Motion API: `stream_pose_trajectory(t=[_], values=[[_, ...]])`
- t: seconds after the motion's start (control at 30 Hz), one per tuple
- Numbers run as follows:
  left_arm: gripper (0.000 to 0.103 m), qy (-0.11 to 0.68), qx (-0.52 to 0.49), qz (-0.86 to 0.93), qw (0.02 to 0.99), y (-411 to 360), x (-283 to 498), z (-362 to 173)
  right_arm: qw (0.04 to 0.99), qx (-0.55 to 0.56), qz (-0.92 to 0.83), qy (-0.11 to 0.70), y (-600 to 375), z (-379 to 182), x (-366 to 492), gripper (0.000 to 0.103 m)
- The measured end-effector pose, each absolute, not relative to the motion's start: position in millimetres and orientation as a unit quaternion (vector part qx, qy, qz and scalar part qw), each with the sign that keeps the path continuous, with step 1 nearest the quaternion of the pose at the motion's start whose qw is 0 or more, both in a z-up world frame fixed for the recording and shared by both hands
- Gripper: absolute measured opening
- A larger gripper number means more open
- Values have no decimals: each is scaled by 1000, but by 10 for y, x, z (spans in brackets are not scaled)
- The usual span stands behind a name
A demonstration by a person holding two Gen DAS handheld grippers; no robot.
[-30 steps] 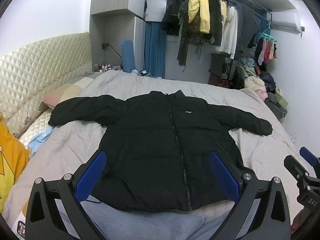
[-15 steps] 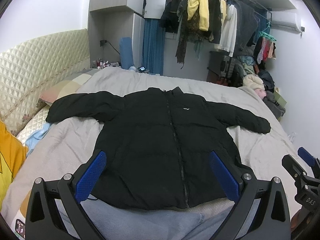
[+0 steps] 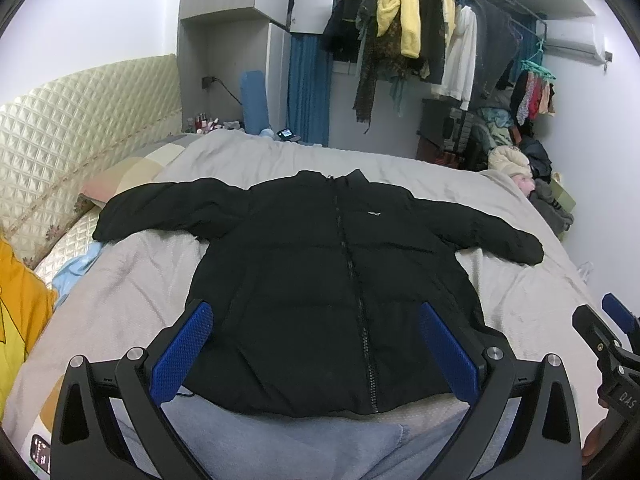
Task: Fold large clothes
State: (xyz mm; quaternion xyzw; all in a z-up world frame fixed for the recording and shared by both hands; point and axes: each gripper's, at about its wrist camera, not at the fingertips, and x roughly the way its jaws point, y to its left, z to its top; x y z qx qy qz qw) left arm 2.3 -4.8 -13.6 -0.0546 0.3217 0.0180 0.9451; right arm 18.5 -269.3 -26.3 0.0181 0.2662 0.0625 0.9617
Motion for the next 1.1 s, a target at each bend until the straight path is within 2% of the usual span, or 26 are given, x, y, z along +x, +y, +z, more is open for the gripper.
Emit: stream_pose_trajectory(t=[1.1], values=[[103, 324, -55, 17, 944, -103, -6, -182, 958, 27, 63, 278, -2736, -261, 287, 103]])
